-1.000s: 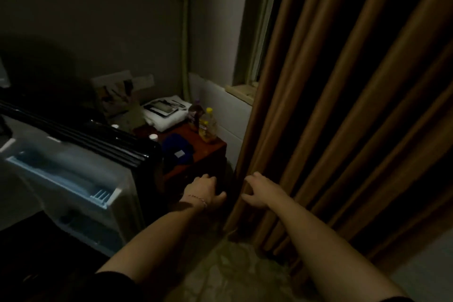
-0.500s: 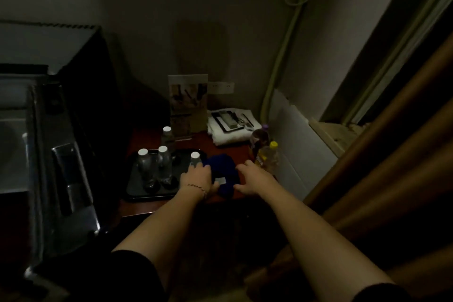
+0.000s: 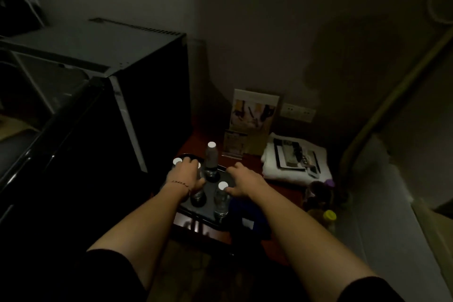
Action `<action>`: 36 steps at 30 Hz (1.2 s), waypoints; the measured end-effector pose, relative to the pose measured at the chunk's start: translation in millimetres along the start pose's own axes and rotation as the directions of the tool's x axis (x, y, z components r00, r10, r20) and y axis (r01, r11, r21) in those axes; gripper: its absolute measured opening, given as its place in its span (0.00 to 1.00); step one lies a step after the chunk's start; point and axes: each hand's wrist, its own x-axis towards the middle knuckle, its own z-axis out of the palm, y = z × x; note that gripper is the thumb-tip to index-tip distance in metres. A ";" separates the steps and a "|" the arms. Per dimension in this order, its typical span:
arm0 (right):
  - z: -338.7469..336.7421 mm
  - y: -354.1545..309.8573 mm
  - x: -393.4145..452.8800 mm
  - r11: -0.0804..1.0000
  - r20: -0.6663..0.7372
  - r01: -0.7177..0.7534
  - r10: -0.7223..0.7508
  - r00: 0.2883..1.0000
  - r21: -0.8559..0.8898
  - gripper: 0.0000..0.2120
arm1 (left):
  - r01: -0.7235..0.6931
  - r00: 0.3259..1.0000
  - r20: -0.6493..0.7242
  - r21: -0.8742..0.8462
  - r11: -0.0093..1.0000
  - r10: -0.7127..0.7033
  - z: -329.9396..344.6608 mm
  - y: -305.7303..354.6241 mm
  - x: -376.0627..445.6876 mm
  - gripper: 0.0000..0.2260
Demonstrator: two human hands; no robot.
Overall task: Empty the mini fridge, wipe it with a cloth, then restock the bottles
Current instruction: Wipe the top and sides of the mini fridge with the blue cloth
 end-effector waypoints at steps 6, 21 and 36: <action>4.5 -1.6 30.1 0.996 0.080 0.089 -0.088 0.993 -0.008 0.27 | 0.035 0.999 0.007 0.004 0.999 -0.035 1.6 -3.6 19.8 0.25; -4.0 -22.7 64.8 0.999 0.107 0.043 -0.040 0.993 -0.030 0.27 | -0.004 1.000 -0.016 0.027 1.000 0.005 0.8 -26.5 46.3 0.26; -8.2 -69.6 73.0 0.978 0.043 0.181 -0.178 0.983 -0.105 0.27 | 0.086 0.994 -0.064 -0.029 0.996 -0.088 -14.1 -82.0 19.7 0.27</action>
